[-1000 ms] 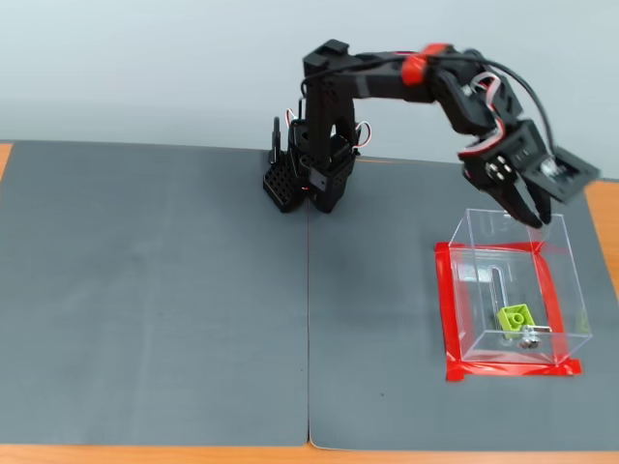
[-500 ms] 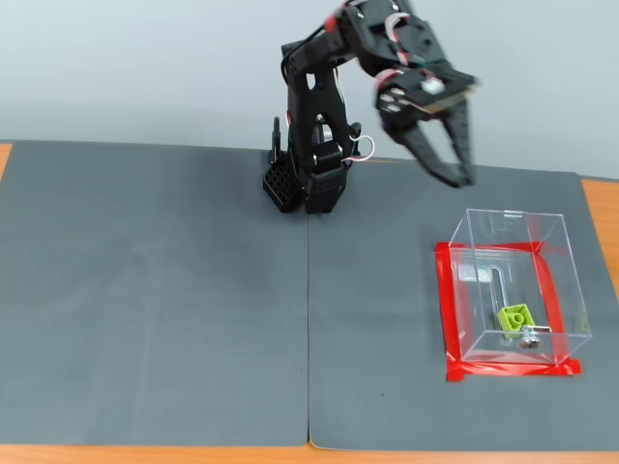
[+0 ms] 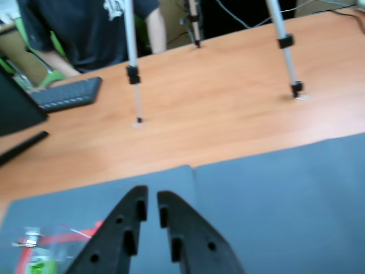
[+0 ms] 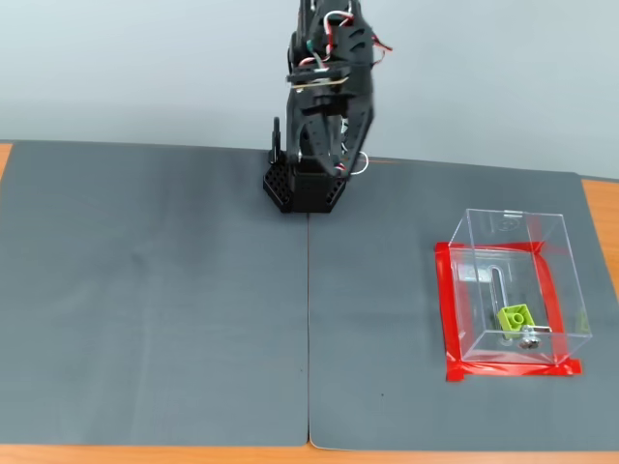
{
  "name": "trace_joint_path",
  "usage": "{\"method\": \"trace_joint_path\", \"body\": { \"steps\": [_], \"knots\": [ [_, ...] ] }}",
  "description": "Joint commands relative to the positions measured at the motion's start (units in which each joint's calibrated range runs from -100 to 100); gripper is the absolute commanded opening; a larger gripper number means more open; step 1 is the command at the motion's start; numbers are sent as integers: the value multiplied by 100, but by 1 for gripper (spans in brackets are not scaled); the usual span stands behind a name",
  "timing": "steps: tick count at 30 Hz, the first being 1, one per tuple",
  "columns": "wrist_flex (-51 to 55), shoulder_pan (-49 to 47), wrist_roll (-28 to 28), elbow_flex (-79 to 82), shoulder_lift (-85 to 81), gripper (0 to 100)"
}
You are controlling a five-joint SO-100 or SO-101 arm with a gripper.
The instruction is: Pick the green lego block and place it into the transparent box
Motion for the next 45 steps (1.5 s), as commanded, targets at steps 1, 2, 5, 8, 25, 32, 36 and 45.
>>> {"method": "trace_joint_path", "body": {
  "steps": [1,2,5,8,25,32,36,45],
  "knots": [
    [-55,62,311,1010,-957,2],
    [-55,62,405,1544,-1500,2],
    [-55,25,426,2195,-2305,2],
    [6,10,426,3100,-3416,2],
    [-55,-5,431,5831,-3518,2],
    [-29,-5,431,6456,-3518,2],
    [15,-5,447,6636,-3518,2],
    [15,-154,702,7333,-3518,2]
  ]
}}
